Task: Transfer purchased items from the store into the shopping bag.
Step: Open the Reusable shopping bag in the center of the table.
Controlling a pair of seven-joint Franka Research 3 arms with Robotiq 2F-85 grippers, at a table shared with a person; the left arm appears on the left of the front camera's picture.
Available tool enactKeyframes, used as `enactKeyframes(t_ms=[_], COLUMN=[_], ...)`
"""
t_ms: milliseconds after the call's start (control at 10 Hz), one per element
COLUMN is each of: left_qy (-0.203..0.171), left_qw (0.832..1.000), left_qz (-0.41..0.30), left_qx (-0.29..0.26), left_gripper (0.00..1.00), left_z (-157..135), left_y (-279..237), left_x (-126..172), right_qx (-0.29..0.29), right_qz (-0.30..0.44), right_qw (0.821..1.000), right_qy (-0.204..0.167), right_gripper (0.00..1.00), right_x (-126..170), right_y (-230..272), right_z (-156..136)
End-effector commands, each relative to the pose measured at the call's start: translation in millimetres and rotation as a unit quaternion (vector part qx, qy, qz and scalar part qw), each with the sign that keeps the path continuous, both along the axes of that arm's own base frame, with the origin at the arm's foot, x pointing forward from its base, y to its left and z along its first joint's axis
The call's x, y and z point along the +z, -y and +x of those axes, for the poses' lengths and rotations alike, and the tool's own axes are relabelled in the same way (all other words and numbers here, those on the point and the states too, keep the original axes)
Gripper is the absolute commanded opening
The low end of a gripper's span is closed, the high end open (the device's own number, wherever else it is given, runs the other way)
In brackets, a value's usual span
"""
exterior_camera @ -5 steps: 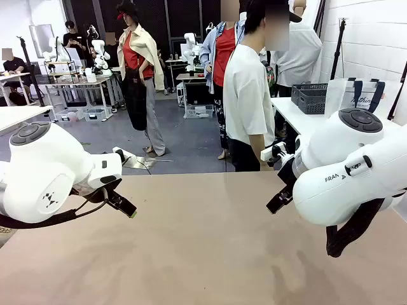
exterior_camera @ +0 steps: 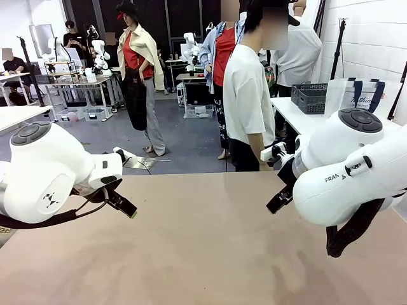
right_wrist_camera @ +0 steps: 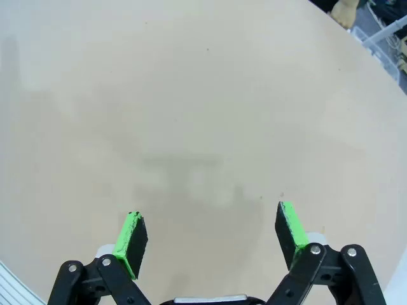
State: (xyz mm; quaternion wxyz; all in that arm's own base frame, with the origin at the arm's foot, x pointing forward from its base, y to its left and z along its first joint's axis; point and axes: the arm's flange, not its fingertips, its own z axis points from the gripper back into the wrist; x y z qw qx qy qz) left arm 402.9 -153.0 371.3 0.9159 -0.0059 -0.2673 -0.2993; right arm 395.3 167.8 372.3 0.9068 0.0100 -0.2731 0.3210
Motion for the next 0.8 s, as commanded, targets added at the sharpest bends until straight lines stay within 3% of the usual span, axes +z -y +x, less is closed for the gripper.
enactKeyframes(t_ms=[0,300,500,600,700], left_qy=[0.000,0.000,0.078,0.119,0.144], left_qw=[1.000,1.000,0.997,0.991,0.986], left_qz=[-0.001,0.000,-0.011,-0.013,-0.020], left_qx=[0.002,0.000,0.022,0.053,0.082], left_gripper=[1.00,1.00,1.00,1.00,1.00], left_z=[0.6,-0.1,-19.0,-36.6,-49.7], left_y=[-1.7,0.2,-19.3,-42.9,-69.3], left_x=[0.0,0.0,49.9,78.1,96.8], right_qx=[0.000,0.000,-0.080,-0.148,-0.205], right_qz=[0.002,0.000,0.036,0.053,0.067], right_qw=[1.000,1.000,0.993,0.981,0.968], right_qy=[0.003,0.000,0.080,0.116,0.128], right_gripper=[1.00,1.00,1.00,1.00,1.00], right_x=[1.6,0.0,49.9,78.6,98.5], right_y=[-0.1,0.0,44.6,82.8,124.0], right_z=[-0.3,0.0,-12.6,-17.2,-16.3])
